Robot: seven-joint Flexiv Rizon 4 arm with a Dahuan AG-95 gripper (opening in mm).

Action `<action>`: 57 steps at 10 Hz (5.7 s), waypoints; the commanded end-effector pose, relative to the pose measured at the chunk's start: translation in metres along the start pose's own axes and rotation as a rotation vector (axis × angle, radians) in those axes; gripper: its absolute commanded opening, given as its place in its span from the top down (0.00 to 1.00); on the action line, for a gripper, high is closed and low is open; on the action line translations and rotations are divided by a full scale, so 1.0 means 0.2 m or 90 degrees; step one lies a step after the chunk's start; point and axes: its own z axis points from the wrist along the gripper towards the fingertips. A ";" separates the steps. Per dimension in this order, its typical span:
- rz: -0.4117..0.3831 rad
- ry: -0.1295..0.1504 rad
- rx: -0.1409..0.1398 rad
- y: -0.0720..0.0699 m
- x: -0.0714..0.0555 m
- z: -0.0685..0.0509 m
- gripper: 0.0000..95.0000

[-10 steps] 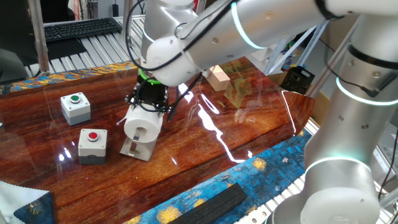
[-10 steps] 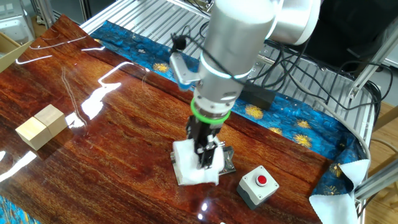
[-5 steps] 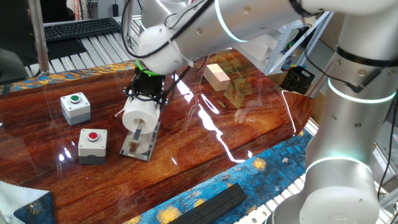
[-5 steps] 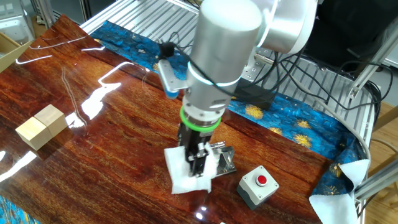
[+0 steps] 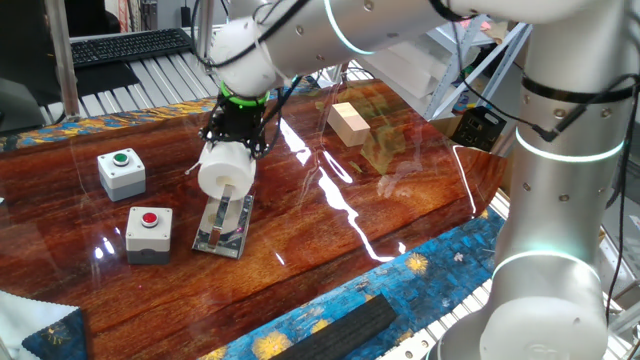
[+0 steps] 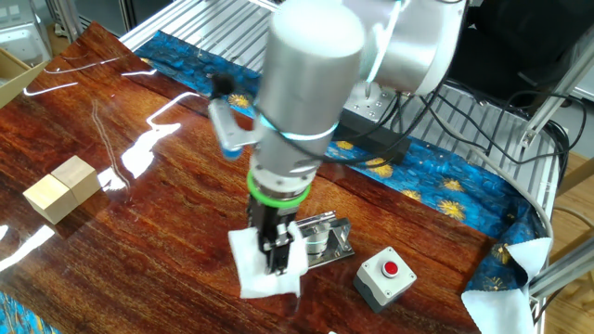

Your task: Take the roll of paper down from the shelf

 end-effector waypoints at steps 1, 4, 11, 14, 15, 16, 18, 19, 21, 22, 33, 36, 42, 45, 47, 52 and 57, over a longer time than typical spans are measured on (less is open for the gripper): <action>-0.021 0.002 -0.004 0.00 -0.08 0.00 1.00; -0.045 0.003 -0.005 -0.01 -0.19 -0.01 1.00; -0.163 0.003 -0.004 -0.06 -0.39 -0.04 1.00; -0.261 0.007 -0.001 -0.13 -0.44 -0.02 1.00; -0.290 0.015 0.002 -0.16 -0.44 -0.02 1.00; -0.314 0.021 0.005 -0.18 -0.44 -0.03 1.00; -0.345 0.027 0.010 -0.23 -0.41 -0.03 1.00; -0.350 0.027 0.011 -0.26 -0.39 -0.03 1.00; -0.364 0.023 0.020 -0.32 -0.34 -0.03 1.00; -0.365 0.022 0.020 -0.33 -0.33 -0.02 1.00; -0.378 0.022 0.028 -0.34 -0.25 0.01 1.00; -0.369 0.022 0.020 -0.34 -0.25 0.01 1.00; -0.365 0.035 -0.007 -0.34 -0.25 0.01 1.00; -0.350 0.031 0.003 -0.34 -0.25 0.01 1.00; -0.351 0.036 0.003 -0.34 -0.25 0.01 1.00; -0.353 0.037 0.002 -0.44 -0.19 -0.01 1.00; -0.353 0.033 0.001 -0.56 -0.12 -0.02 1.00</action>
